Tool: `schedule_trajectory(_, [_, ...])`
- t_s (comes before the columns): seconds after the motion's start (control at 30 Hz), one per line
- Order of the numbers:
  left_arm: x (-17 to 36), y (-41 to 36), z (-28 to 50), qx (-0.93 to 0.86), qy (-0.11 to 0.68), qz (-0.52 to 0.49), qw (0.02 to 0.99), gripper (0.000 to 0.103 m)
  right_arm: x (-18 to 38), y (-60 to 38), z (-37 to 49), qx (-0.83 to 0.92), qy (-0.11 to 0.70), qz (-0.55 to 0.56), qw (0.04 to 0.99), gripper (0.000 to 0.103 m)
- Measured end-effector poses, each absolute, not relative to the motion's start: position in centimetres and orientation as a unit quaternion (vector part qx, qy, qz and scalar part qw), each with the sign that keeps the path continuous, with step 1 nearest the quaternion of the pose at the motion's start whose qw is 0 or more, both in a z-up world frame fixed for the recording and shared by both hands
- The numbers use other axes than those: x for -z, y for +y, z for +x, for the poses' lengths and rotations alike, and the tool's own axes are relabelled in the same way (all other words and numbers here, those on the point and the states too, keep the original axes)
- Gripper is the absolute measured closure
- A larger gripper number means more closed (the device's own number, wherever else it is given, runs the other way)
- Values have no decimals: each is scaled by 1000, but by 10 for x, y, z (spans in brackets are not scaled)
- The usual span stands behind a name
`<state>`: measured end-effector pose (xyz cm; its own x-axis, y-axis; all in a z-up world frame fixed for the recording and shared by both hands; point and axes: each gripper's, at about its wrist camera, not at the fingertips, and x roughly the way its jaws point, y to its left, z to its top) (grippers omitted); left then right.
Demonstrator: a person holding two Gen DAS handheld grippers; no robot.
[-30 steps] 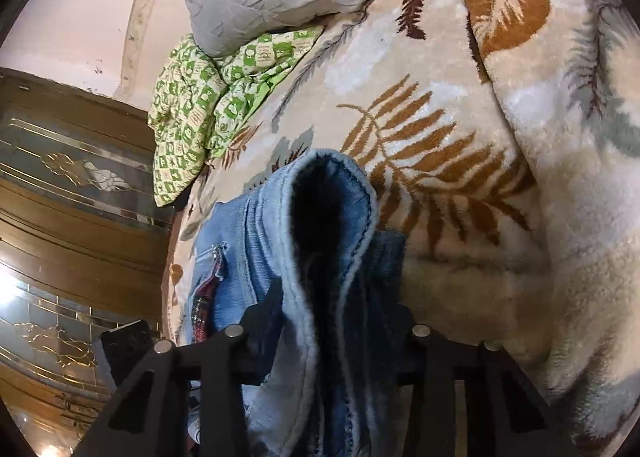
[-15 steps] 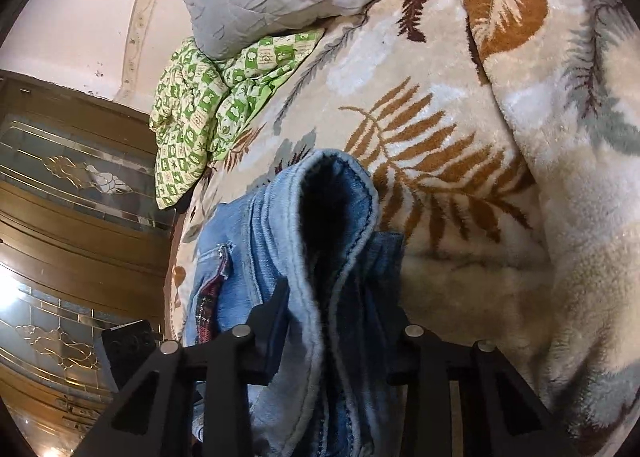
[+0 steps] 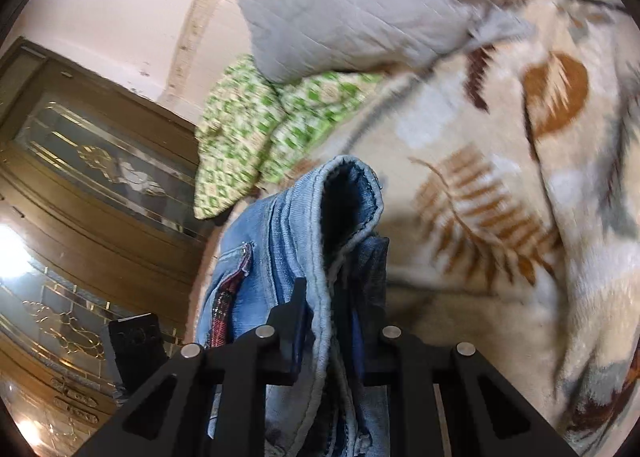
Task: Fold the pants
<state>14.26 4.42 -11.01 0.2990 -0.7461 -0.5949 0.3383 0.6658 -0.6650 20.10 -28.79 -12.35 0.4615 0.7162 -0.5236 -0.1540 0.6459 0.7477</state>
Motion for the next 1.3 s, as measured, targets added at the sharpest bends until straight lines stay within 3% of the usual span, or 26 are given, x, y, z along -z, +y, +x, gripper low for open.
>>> schedule_trajectory(0.17, [97,53,165,344,465,-204,790,76,106,-273,228,-274,438,305,800,83])
schedule_trajectory(0.5, [165,69,204,282,519,-211,779,76,180,-258,260,-245,479,311,783,86])
schedule_trajectory(0.73, [172,77,202,283,515,-229,776,72,188,-258,268,-248,482,321,777,86])
schedule_trajectory(0.83, [169,80,200,274,520,-220,778,47,186,-260,268,-242,487,333,770,76])
schedule_trajectory(0.9, [164,81,198,245,520,-211,791,7,179,-263,266,-238,482,332,775,51])
schedule_trajectory(0.93, [161,84,196,235,516,-207,797,4,172,-265,263,-241,474,340,776,25])
schedule_trajectory(0.97, [155,87,192,228,506,-204,806,3,164,-269,258,-239,459,341,785,17])
schedule_trajectory(1.1, [128,95,174,209,471,-171,840,0,128,-271,239,-241,439,299,813,10])
schedule_trajectory(1.3, [83,74,135,176,385,-46,905,0,88,-253,182,-268,385,157,869,9])
